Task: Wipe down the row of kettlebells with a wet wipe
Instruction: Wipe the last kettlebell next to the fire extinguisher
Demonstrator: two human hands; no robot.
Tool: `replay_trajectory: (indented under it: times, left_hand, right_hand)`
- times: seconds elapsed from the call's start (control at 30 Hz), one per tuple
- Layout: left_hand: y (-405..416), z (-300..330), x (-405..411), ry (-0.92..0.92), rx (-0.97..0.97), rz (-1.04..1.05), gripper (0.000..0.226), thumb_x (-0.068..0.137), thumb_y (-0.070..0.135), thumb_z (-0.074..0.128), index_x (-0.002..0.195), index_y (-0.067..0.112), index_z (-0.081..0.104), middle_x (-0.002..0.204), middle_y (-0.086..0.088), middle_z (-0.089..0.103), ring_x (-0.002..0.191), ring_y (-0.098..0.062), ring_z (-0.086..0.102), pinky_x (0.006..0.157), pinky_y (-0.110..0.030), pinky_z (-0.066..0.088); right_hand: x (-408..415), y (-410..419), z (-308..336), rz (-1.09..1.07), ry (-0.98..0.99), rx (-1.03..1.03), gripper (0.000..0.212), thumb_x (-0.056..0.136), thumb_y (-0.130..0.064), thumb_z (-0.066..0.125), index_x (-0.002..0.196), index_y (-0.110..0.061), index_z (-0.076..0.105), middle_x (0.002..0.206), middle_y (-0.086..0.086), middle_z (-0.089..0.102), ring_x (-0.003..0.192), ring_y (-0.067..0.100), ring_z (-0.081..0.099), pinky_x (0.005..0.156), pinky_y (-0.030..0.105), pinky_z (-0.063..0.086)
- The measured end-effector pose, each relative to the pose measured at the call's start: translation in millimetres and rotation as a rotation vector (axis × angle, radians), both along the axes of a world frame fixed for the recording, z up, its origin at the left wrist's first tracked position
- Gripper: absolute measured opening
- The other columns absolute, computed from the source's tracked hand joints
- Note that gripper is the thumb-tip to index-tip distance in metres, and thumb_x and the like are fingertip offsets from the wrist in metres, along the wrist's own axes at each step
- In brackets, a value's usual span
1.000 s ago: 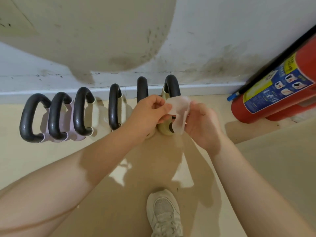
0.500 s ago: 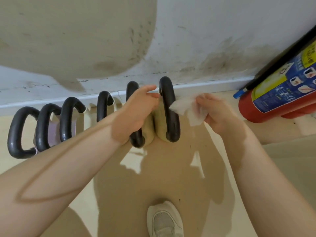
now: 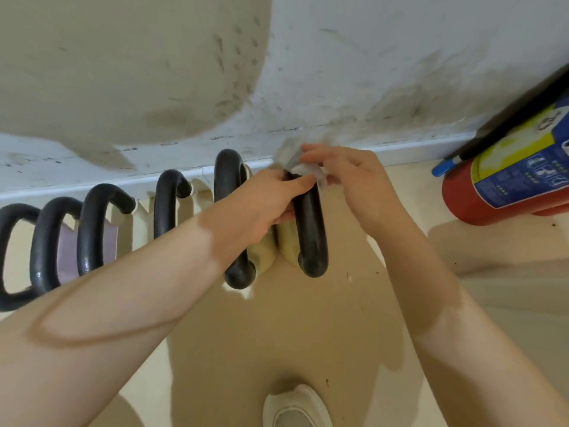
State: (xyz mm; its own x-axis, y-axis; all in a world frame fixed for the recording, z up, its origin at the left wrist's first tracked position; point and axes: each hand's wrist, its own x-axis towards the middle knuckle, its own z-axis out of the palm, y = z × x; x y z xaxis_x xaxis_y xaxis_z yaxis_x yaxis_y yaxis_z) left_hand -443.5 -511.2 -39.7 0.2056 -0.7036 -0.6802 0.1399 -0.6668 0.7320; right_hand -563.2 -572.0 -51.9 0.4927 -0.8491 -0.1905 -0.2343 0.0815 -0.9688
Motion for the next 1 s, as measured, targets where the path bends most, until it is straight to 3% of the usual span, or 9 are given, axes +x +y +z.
replay_trajectory:
  times: [0.1, 0.17, 0.3, 0.43, 0.53, 0.63, 0.8, 0.9, 1.0]
  left_hand:
    - [7, -4, -4, -0.048, 0.0, -0.022, 0.027, 0.088, 0.028, 0.059, 0.111, 0.014, 0.062, 0.111, -0.009, 0.069, 0.104, -0.022, 0.064, 0.097, -0.039, 0.049]
    - [12, -4, -5, -0.068, -0.003, -0.037, 0.025, 0.088, 0.029, 0.059, 0.108, 0.015, 0.063, 0.111, -0.012, 0.068, 0.105, -0.025, 0.064, 0.097, -0.043, 0.049]
    - [21, -4, -5, -0.066, -0.034, -0.061, 0.026, 0.087, 0.029, 0.06, 0.111, 0.018, 0.062, 0.108, -0.01, 0.07, 0.105, -0.024, 0.064, 0.098, -0.043, 0.048]
    - [24, -3, -6, -0.049, -0.047, -0.034, 0.026, 0.087, 0.029, 0.06, 0.108, 0.014, 0.062, 0.111, -0.018, 0.067, 0.106, -0.031, 0.063, 0.098, -0.047, 0.048]
    - [22, -4, -9, -0.03, -0.047, -0.013, 0.023, 0.088, 0.028, 0.058, 0.108, 0.015, 0.063, 0.106, -0.008, 0.071, 0.101, -0.021, 0.066, 0.097, -0.038, 0.049]
    - [17, -5, -12, -0.019, -0.038, 0.039, 0.024, 0.09, 0.028, 0.056, 0.103, 0.011, 0.065, 0.103, -0.01, 0.071, 0.098, -0.022, 0.067, 0.095, -0.037, 0.05]
    - [7, -8, -18, -0.016, -0.032, 0.101, 0.023, 0.088, 0.03, 0.059, 0.1, 0.013, 0.066, 0.101, -0.008, 0.072, 0.097, -0.022, 0.066, 0.096, -0.04, 0.05]
    - [8, -8, -20, 0.019, -0.02, 0.124, 0.023, 0.088, 0.03, 0.059, 0.098, 0.011, 0.067, 0.101, -0.01, 0.072, 0.097, -0.024, 0.066, 0.095, -0.04, 0.05]
    - [11, -8, -20, 0.05, -0.004, 0.157, 0.024, 0.088, 0.029, 0.059, 0.098, 0.009, 0.067, 0.103, -0.012, 0.071, 0.099, -0.027, 0.066, 0.095, -0.041, 0.05]
  right_hand:
    - [3, -5, -12, 0.085, 0.022, -0.132, 0.029, 0.09, -0.003, 0.049, 0.11, -0.015, 0.067, 0.118, -0.008, 0.062, 0.115, 0.006, 0.054, 0.104, 0.026, 0.041]
    - [12, -9, -20, 0.162, -0.036, -0.074, 0.027, 0.094, -0.006, 0.046, 0.111, -0.016, 0.064, 0.122, -0.009, 0.058, 0.119, 0.006, 0.051, 0.104, 0.023, 0.039]
    - [24, -16, -28, 0.181, 0.018, -0.028, 0.023, 0.097, -0.015, 0.04, 0.108, -0.018, 0.06, 0.101, -0.012, 0.058, 0.097, 0.007, 0.054, 0.089, 0.024, 0.042]
    - [23, -14, -15, 0.406, 0.075, -0.363, 0.022, 0.092, -0.008, 0.043, 0.087, -0.004, 0.064, 0.097, 0.002, 0.062, 0.09, 0.008, 0.054, 0.08, 0.01, 0.037]
    - [35, -30, -5, 0.453, 0.252, -0.365, 0.033, 0.096, -0.019, 0.041, 0.078, -0.006, 0.065, 0.079, 0.0, 0.061, 0.074, 0.008, 0.052, 0.071, 0.014, 0.036]
    - [51, -44, 1, 0.541, 0.463, -0.316, 0.047, 0.099, -0.036, 0.035, 0.072, -0.011, 0.063, 0.067, -0.005, 0.054, 0.066, 0.008, 0.049, 0.07, 0.024, 0.036]
    - [54, -49, 7, 0.79, 0.743, -0.499, 0.062, 0.097, -0.05, 0.025, 0.079, -0.007, 0.066, 0.08, 0.004, 0.063, 0.077, 0.018, 0.054, 0.08, 0.031, 0.04]
    - [47, -49, 3, 0.729, 0.614, -0.439, 0.061, 0.097, -0.048, 0.028, 0.079, -0.004, 0.066, 0.077, 0.007, 0.067, 0.077, 0.021, 0.06, 0.081, 0.033, 0.044]
    - [47, -47, -3, 0.582, 0.461, -0.37, 0.056, 0.098, -0.042, 0.033, 0.066, -0.008, 0.065, 0.067, 0.006, 0.066, 0.07, 0.02, 0.061, 0.077, 0.03, 0.044]
